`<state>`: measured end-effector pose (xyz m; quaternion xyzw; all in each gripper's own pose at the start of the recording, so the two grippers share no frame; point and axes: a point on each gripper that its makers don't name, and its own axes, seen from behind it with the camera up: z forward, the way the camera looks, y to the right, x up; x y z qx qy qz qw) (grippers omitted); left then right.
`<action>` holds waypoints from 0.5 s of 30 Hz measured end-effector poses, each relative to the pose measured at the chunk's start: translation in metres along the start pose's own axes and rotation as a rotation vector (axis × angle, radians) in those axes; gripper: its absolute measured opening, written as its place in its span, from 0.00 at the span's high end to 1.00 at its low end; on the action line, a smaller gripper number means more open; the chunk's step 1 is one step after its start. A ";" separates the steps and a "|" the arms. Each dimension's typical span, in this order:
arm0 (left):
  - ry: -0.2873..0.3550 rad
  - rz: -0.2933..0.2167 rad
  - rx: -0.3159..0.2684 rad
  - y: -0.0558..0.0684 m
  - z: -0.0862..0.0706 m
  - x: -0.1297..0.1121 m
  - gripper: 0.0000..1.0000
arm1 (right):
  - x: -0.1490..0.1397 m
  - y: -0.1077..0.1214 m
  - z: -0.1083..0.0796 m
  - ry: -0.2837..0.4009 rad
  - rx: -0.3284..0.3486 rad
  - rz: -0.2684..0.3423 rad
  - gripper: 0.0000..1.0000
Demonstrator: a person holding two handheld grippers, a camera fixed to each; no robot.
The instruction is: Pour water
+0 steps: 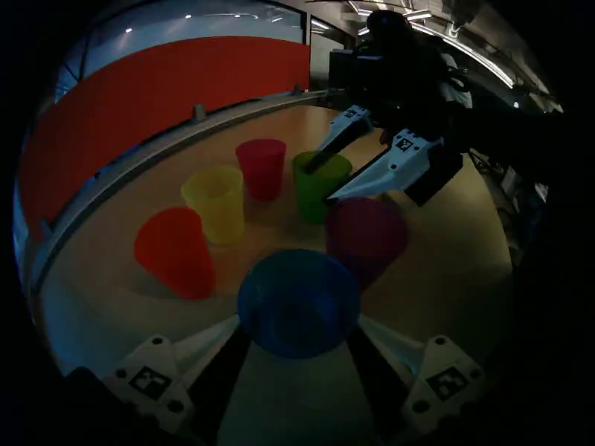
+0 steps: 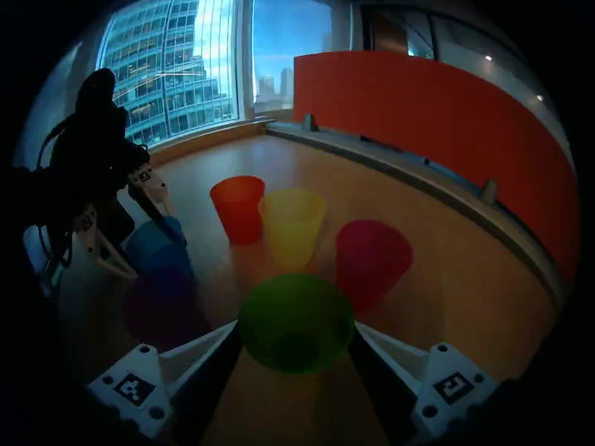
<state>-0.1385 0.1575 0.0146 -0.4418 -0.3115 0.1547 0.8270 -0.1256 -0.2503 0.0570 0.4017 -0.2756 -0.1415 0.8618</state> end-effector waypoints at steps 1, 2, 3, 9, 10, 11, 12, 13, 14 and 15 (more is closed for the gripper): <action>0.001 -0.005 -0.001 0.000 0.000 0.000 0.19 | 0.000 0.000 0.000 0.001 -0.002 0.001 0.09; 0.003 -0.010 -0.001 -0.001 0.000 0.000 0.19 | 0.000 0.000 0.000 0.003 -0.003 0.001 0.09; 0.004 -0.013 -0.002 -0.001 -0.001 0.000 0.19 | -0.001 0.000 0.000 0.003 -0.005 0.002 0.09; 0.005 -0.008 0.006 -0.001 -0.002 -0.001 0.19 | 0.000 0.001 -0.007 0.010 -0.007 0.009 0.09; 0.005 -0.006 0.007 0.000 -0.002 -0.001 0.19 | 0.002 0.001 -0.009 0.016 -0.009 0.010 0.09; 0.004 -0.004 0.009 0.000 -0.003 -0.002 0.19 | 0.004 0.001 -0.011 0.021 -0.010 0.010 0.09; 0.004 -0.003 0.010 0.000 -0.003 -0.002 0.19 | 0.006 0.002 -0.013 0.026 -0.012 0.011 0.09; 0.004 -0.003 0.011 0.001 -0.004 -0.002 0.19 | 0.008 0.002 -0.016 0.031 -0.015 0.011 0.09; 0.004 -0.003 0.011 0.001 -0.004 -0.002 0.19 | 0.010 0.003 -0.019 0.035 -0.017 0.011 0.09; 0.005 -0.002 0.013 0.001 -0.005 -0.002 0.19 | 0.011 0.003 -0.022 0.039 -0.020 0.011 0.09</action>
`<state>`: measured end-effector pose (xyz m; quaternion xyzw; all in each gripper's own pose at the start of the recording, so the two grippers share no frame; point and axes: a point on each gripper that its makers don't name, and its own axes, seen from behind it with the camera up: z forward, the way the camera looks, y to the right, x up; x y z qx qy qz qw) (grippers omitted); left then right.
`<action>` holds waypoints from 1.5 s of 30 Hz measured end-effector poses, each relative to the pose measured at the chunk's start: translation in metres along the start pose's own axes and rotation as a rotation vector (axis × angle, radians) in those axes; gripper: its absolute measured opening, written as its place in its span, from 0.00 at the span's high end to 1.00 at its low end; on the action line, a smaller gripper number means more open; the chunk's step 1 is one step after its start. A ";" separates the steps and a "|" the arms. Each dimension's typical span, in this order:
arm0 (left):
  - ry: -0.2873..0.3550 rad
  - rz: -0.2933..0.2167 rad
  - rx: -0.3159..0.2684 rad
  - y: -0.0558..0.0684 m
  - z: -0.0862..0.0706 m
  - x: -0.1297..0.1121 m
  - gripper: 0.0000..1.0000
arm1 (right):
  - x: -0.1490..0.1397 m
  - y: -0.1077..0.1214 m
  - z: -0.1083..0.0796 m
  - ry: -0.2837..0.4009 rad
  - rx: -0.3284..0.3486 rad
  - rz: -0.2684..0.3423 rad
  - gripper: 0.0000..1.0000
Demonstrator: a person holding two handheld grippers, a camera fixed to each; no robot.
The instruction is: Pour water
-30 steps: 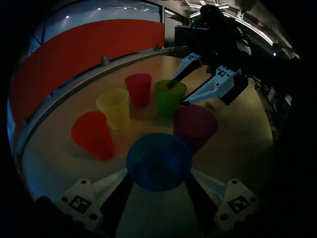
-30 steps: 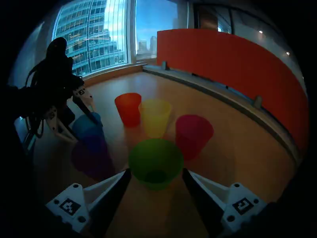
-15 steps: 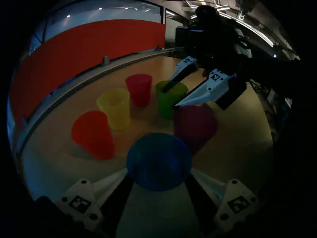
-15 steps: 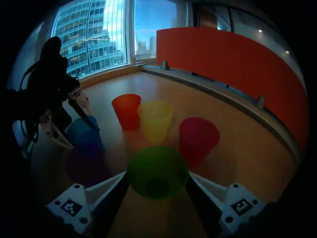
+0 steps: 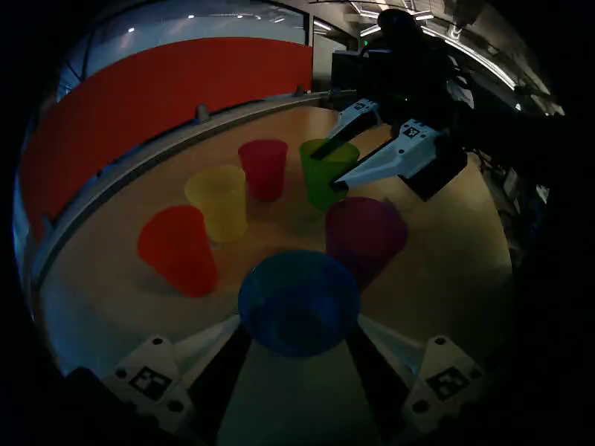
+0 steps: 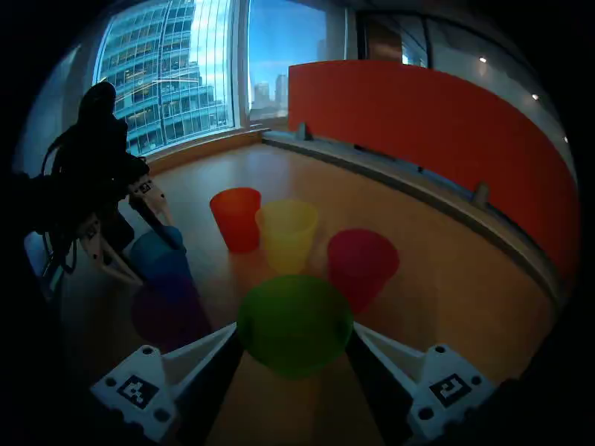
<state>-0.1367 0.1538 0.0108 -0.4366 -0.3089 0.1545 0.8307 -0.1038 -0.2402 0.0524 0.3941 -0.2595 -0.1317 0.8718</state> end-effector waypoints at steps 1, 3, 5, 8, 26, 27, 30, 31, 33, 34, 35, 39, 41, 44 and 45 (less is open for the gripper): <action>0.003 0.002 0.003 0.000 -0.001 0.001 0.19 | 0.002 0.001 -0.003 0.004 -0.004 -0.002 0.09; 0.009 0.004 0.008 0.000 -0.004 0.003 0.19 | 0.005 0.002 -0.009 0.012 -0.011 -0.004 0.09; 0.021 0.007 0.014 0.001 -0.008 0.007 0.19 | 0.008 0.003 -0.016 0.021 -0.020 -0.007 0.09; 0.044 0.006 0.024 0.002 -0.014 0.014 0.19 | 0.012 0.004 -0.025 0.037 -0.032 -0.009 0.09; 0.279 -0.008 0.113 0.000 -0.068 0.085 0.19 | 0.043 -0.002 -0.080 0.166 -0.087 -0.020 0.09; 0.295 -0.011 0.118 -0.001 -0.071 0.090 0.19 | 0.045 -0.003 -0.082 0.174 -0.089 -0.021 0.09; 0.349 -0.025 0.127 -0.005 -0.081 0.104 0.19 | 0.051 -0.006 -0.089 0.203 -0.095 -0.025 0.09; 0.367 -0.031 0.130 -0.006 -0.084 0.109 0.19 | 0.053 -0.007 -0.091 0.213 -0.097 -0.027 0.09; 0.398 -0.039 0.135 -0.008 -0.090 0.117 0.19 | 0.057 -0.008 -0.096 0.230 -0.100 -0.030 0.09; 0.415 -0.040 0.139 -0.009 -0.094 0.122 0.19 | 0.060 -0.009 -0.099 0.240 -0.102 -0.030 0.09; 0.431 -0.041 0.142 -0.009 -0.097 0.126 0.19 | 0.062 -0.010 -0.101 0.250 -0.104 -0.031 0.09; 0.485 -0.034 0.154 -0.009 -0.110 0.142 0.19 | 0.072 -0.014 -0.111 0.292 -0.106 -0.032 0.09; 0.508 -0.026 0.162 -0.009 -0.117 0.149 0.19 | 0.077 -0.016 -0.116 0.318 -0.109 -0.034 0.09; 0.544 -0.020 0.176 -0.009 -0.126 0.159 0.19 | 0.082 -0.020 -0.122 0.347 -0.111 -0.038 0.09; 0.555 -0.020 0.179 -0.009 -0.129 0.162 0.19 | 0.083 -0.021 -0.123 0.355 -0.112 -0.039 0.10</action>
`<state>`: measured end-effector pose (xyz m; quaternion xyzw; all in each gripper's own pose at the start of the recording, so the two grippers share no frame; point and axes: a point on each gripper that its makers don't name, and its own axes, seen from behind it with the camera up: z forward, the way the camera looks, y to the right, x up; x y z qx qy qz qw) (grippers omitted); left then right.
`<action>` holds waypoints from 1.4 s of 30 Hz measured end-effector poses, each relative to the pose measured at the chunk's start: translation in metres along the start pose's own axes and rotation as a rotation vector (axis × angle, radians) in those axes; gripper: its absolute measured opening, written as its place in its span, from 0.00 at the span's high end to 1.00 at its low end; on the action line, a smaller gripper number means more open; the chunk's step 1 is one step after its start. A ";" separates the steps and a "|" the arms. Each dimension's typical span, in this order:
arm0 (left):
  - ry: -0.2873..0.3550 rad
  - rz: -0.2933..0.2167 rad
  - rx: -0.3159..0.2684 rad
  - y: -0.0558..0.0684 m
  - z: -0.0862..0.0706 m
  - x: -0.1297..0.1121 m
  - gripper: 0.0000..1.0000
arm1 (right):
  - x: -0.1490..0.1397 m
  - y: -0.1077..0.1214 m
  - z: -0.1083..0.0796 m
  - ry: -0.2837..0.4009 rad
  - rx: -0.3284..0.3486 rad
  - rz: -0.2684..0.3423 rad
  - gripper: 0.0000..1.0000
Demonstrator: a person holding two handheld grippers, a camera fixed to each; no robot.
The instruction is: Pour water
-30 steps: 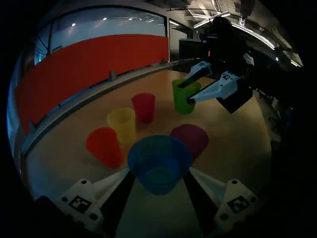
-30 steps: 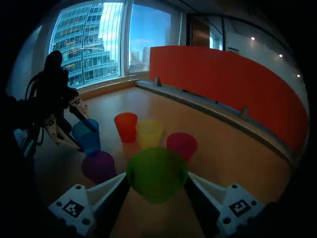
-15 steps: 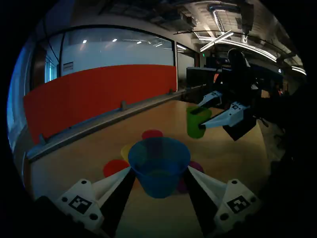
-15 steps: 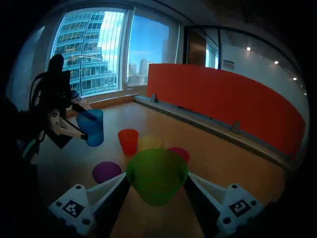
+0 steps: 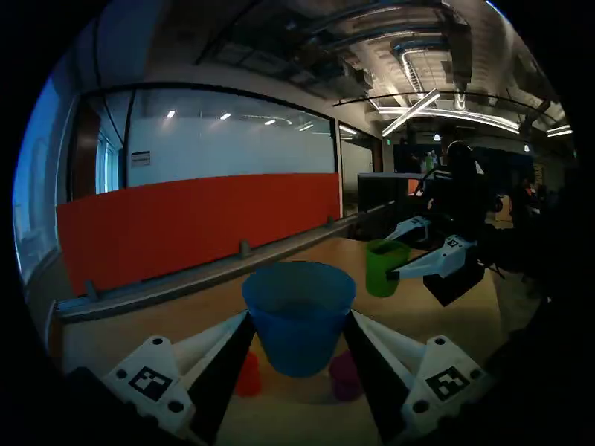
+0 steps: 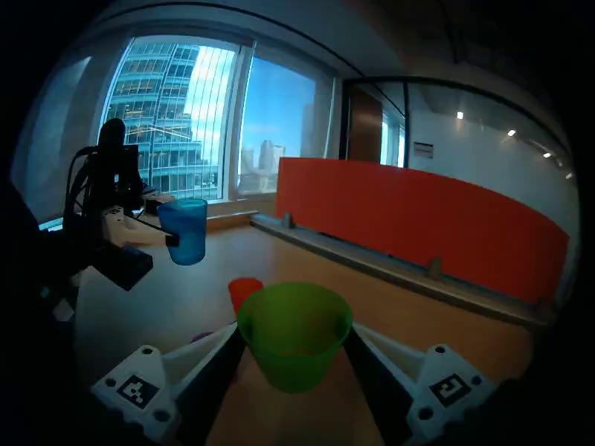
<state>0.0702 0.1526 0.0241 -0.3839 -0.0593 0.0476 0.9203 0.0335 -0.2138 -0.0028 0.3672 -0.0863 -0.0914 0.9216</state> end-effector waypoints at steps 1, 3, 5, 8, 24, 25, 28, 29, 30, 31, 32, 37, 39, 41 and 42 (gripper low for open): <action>0.011 -0.002 0.003 0.000 -0.001 0.004 0.19 | 0.002 -0.001 -0.001 0.007 -0.002 0.000 0.10; 0.029 -0.007 0.008 -0.001 -0.003 0.010 0.19 | 0.006 -0.003 -0.002 0.021 -0.004 -0.001 0.09; 0.041 -0.012 0.012 -0.002 -0.004 0.014 0.19 | 0.009 -0.005 -0.003 0.035 -0.003 -0.004 0.09; 0.054 -0.017 0.015 -0.002 -0.006 0.018 0.19 | 0.015 -0.009 -0.005 0.056 -0.004 -0.009 0.09; 0.066 -0.012 0.001 0.001 -0.006 0.024 0.19 | 0.035 -0.018 -0.001 0.117 0.008 0.018 0.09; 0.066 -0.011 0.000 0.001 -0.006 0.024 0.19 | 0.035 -0.018 -0.001 0.120 0.012 0.024 0.09; 0.068 -0.003 0.001 0.001 -0.006 0.024 0.19 | 0.037 -0.020 0.001 0.123 0.026 0.040 0.09; 0.069 0.000 0.002 0.001 -0.006 0.024 0.19 | 0.037 -0.020 0.002 0.124 0.030 0.045 0.09; 0.071 0.003 0.003 0.000 -0.005 0.025 0.19 | 0.037 -0.021 0.002 0.125 0.035 0.050 0.09; 0.074 0.006 0.005 0.000 -0.005 0.027 0.19 | 0.037 -0.022 0.003 0.125 0.042 0.054 0.09; 0.077 0.008 0.007 0.000 -0.005 0.028 0.19 | 0.038 -0.023 0.004 0.125 0.048 0.058 0.09; 0.097 0.026 0.009 0.001 -0.005 0.037 0.19 | 0.041 -0.031 0.011 0.132 0.083 0.082 0.09; 0.103 0.037 0.009 0.001 -0.005 0.040 0.19 | 0.042 -0.034 0.012 0.135 0.098 0.090 0.09; 0.105 0.051 0.008 0.002 -0.005 0.042 0.19 | 0.043 -0.036 0.015 0.138 0.108 0.094 0.10; 0.105 0.056 0.008 0.002 -0.005 0.043 0.19 | 0.043 -0.037 0.016 0.139 0.113 0.095 0.10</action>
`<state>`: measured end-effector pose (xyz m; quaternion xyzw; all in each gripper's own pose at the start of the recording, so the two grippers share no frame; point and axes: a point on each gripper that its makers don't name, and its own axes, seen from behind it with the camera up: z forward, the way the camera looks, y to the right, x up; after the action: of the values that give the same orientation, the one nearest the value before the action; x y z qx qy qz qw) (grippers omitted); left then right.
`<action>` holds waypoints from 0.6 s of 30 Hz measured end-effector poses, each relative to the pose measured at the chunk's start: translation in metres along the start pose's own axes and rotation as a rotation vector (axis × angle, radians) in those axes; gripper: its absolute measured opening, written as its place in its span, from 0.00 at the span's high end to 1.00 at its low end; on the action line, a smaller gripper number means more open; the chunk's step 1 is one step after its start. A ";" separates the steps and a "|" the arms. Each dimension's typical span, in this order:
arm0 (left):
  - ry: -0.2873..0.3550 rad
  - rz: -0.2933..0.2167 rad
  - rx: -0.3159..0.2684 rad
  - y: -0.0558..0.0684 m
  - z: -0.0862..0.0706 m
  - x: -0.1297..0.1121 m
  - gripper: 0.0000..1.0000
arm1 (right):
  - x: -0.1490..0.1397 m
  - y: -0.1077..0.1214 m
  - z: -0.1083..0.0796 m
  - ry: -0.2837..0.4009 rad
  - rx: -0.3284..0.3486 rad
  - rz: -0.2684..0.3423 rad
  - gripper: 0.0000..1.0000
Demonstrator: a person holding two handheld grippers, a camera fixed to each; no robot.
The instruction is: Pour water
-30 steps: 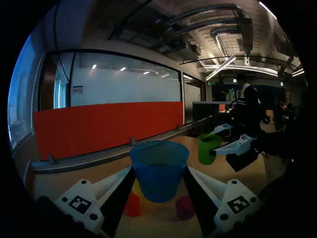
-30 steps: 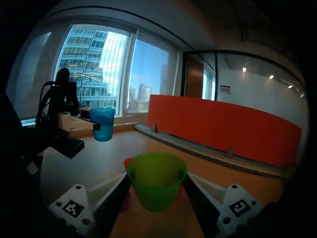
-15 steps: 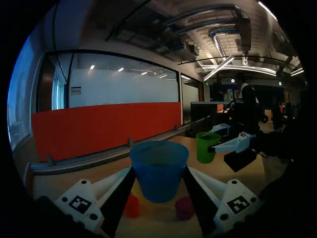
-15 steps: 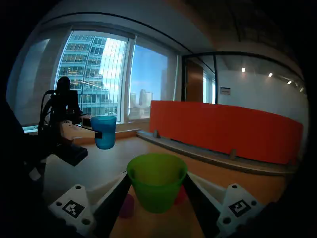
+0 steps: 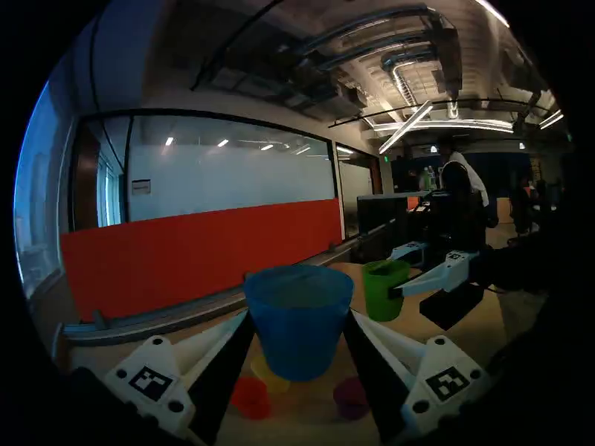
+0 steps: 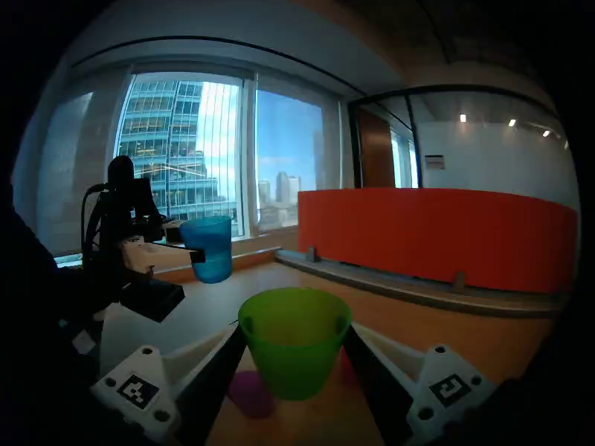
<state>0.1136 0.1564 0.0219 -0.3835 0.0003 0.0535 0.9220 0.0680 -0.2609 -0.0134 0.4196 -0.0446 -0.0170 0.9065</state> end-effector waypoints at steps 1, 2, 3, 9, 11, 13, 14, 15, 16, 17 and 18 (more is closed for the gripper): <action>0.000 0.005 0.000 0.000 0.000 0.001 0.19 | 0.000 -0.001 0.001 0.000 0.004 -0.001 0.10; 0.000 0.009 0.000 0.000 0.000 0.002 0.19 | 0.000 -0.002 0.003 -0.001 0.008 -0.001 0.10; 0.001 0.013 0.001 0.000 0.000 0.003 0.19 | 0.000 -0.003 0.004 -0.001 0.012 -0.002 0.10; 0.008 0.038 0.011 -0.003 0.001 0.009 0.19 | -0.001 -0.011 0.011 0.001 0.040 -0.001 0.10; 0.006 0.052 0.017 -0.004 0.001 0.011 0.19 | 0.000 -0.014 0.014 0.001 0.049 -0.001 0.10; 0.005 0.070 0.021 -0.005 0.001 0.013 0.19 | 0.000 -0.018 0.016 0.002 0.059 -0.002 0.10; 0.004 0.079 0.022 -0.006 0.001 0.015 0.19 | 0.001 -0.019 0.017 0.003 0.065 -0.003 0.10; 0.004 0.088 0.024 -0.006 0.001 0.016 0.19 | 0.001 -0.021 0.018 0.003 0.069 -0.004 0.10; 0.005 0.097 0.026 -0.006 0.001 0.018 0.19 | 0.001 -0.023 0.020 0.003 0.074 -0.005 0.10; 0.005 0.106 0.027 -0.006 0.001 0.020 0.19 | 0.002 -0.025 0.021 0.003 0.078 -0.006 0.10; 0.006 0.114 0.029 -0.007 0.001 0.022 0.19 | 0.002 -0.026 0.022 0.003 0.082 -0.007 0.10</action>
<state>0.1361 0.1543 0.0264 -0.3696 0.0257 0.1050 0.9229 0.0678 -0.2944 -0.0194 0.4566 -0.0423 -0.0177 0.8885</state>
